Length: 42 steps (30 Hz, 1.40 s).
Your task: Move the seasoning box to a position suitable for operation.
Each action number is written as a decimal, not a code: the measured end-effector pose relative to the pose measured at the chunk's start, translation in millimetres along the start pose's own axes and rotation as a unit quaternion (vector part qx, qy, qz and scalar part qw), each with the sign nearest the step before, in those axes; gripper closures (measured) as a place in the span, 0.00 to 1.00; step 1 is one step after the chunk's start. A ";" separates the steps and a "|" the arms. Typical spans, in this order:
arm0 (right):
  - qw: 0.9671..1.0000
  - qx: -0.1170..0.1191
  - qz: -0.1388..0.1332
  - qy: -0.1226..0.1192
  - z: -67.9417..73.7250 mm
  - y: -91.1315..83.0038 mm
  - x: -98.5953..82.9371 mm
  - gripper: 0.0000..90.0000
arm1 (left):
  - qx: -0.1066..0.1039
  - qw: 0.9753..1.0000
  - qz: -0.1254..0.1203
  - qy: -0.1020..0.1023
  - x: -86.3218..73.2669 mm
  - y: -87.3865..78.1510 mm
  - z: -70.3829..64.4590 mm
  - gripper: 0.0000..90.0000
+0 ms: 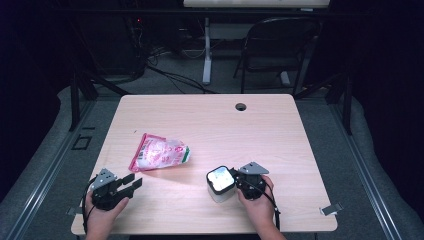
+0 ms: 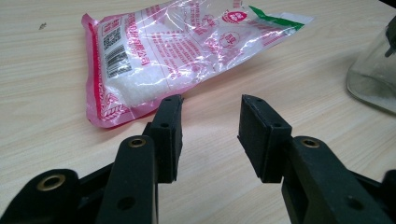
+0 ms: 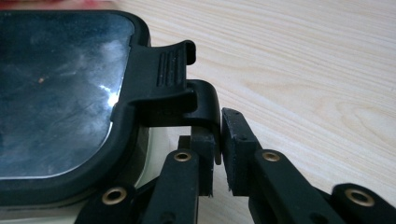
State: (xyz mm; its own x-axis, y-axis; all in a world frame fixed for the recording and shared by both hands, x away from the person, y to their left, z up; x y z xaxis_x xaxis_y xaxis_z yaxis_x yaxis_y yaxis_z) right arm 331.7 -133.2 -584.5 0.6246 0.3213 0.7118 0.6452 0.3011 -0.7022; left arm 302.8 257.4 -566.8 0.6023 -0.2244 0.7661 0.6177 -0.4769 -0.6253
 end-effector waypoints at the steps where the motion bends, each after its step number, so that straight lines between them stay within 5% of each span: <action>1: 1.000 -0.002 0.002 -0.001 0.2 -0.3 -0.1 0.93 | 0.000 1.000 0.000 0.000 0.0 -0.2 0.0 0.66; 12: 0.999 0.023 0.036 0.019 -1.0 -11.2 -1.8 0.79 | 0.000 1.000 -0.005 -0.003 0.1 -1.1 -1.1 0.66; 18: 0.996 0.030 0.085 -0.010 -5.1 -22.6 -3.2 0.73 | -0.005 1.000 -0.003 0.009 1.9 -0.6 -5.5 0.66; 26: 0.996 0.038 0.078 -0.006 -17.4 -49.9 0.2 0.74 | -0.011 1.000 -0.007 0.019 17.0 -3.8 -22.0 0.68; 30: 0.997 0.051 0.060 0.004 -26.8 -67.0 16.8 0.76 | -0.030 0.999 0.012 0.022 28.6 1.0 -35.6 0.73; 36: 0.995 0.085 0.055 0.009 -28.3 -65.2 41.3 0.85 | -0.073 0.994 0.073 0.042 42.6 22.7 -63.1 0.71; 42: 0.993 0.107 0.054 -0.002 -19.0 -54.2 57.0 0.90 | -0.087 0.987 0.106 0.082 62.6 38.0 -88.2 0.74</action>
State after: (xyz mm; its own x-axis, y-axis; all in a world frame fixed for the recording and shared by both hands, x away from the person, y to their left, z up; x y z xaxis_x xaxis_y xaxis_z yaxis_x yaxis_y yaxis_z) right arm 340.6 -148.3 -505.5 0.6825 0.3657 0.6328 0.4668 0.4480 -0.7625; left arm 319.4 150.3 -529.6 0.6102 -0.4615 0.6440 0.3826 -0.5401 -0.7496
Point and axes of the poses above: each handheld gripper's, and its own axes: y roughly forward along the jaws, x roughly out of its top, z roughly to its left, the point moved 4 cm from there along y, roughly forward along the jaws, and after that the axes turned 6 degrees about z, right-handed, at the moved point
